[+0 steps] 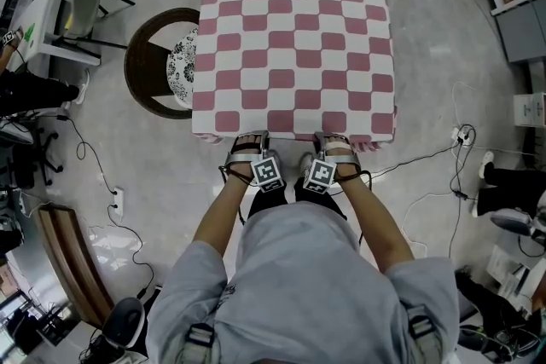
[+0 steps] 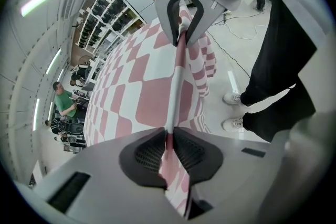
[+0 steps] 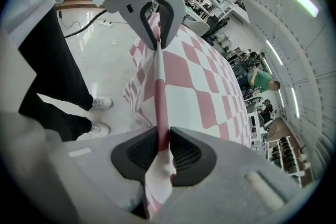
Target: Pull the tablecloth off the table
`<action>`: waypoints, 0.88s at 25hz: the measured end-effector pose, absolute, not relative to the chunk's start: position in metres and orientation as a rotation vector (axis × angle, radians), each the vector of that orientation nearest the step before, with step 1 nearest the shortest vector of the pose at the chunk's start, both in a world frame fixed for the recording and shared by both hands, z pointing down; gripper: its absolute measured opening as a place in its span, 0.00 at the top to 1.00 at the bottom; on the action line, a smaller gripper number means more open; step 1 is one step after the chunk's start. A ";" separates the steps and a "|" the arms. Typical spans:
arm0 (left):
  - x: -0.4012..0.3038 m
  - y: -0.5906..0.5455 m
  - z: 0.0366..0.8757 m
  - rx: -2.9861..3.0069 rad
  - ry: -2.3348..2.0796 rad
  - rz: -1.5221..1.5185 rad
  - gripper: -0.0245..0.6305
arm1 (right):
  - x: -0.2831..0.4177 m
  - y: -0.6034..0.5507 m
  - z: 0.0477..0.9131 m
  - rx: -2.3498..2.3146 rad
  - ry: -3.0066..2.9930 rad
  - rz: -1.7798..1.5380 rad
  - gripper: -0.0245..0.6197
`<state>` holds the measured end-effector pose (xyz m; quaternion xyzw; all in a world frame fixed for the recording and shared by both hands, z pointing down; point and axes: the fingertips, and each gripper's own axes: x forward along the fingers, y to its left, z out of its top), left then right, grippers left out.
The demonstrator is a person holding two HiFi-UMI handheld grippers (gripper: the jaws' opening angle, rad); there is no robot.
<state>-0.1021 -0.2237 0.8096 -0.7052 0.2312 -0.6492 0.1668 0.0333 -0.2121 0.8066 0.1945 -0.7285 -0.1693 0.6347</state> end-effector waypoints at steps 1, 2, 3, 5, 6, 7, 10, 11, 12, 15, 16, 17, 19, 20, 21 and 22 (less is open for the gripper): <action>-0.103 -0.223 0.809 -2.004 0.663 -1.848 0.90 | 0.033 -0.211 0.806 0.455 -1.670 -0.380 0.87; -0.103 -0.222 0.809 -2.006 0.669 -1.844 0.91 | 0.033 -0.211 0.805 0.464 -1.671 -0.374 0.88; -0.103 -0.221 0.808 -2.011 0.675 -1.839 0.92 | 0.033 -0.210 0.805 0.471 -1.670 -0.370 0.90; -0.103 -0.217 0.809 -2.026 0.679 -1.834 0.94 | 0.033 -0.207 0.805 0.482 -1.671 -0.365 0.92; -0.103 -0.214 0.810 -2.031 0.676 -1.835 0.94 | 0.032 -0.204 0.806 0.490 -1.677 -0.361 0.94; -0.104 -0.211 0.811 -2.033 0.673 -1.835 0.94 | 0.032 -0.202 0.806 0.503 -1.686 -0.352 0.95; -0.104 -0.207 0.805 -2.044 0.683 -1.825 0.95 | 0.033 -0.199 0.798 0.556 -1.709 -0.325 0.95; -0.103 -0.207 0.802 -2.052 0.692 -1.818 0.95 | 0.033 -0.200 0.794 0.574 -1.711 -0.321 0.95; -0.103 -0.208 0.799 -2.062 0.704 -1.809 0.95 | 0.034 -0.201 0.792 0.590 -1.711 -0.317 0.95; -0.102 -0.209 0.786 -2.107 0.749 -1.779 0.95 | 0.034 -0.203 0.784 0.634 -1.710 -0.318 0.95; -0.102 -0.211 0.781 -2.118 0.772 -1.763 0.95 | 0.033 -0.203 0.780 0.649 -1.710 -0.322 0.95; -0.102 -0.212 0.775 -2.128 0.801 -1.744 0.95 | 0.033 -0.202 0.777 0.665 -1.708 -0.325 0.95; -0.103 -0.213 0.765 -2.143 0.858 -1.703 0.95 | 0.033 -0.200 0.771 0.701 -1.707 -0.324 0.95; -0.103 -0.213 0.760 -2.149 0.880 -1.682 0.95 | 0.033 -0.198 0.769 0.721 -1.707 -0.320 0.95; -0.104 -0.213 0.755 -2.157 0.898 -1.659 0.95 | 0.032 -0.197 0.766 0.741 -1.707 -0.315 0.95; -0.104 -0.213 0.751 -2.167 0.914 -1.637 0.95 | 0.032 -0.196 0.762 0.761 -1.706 -0.311 0.95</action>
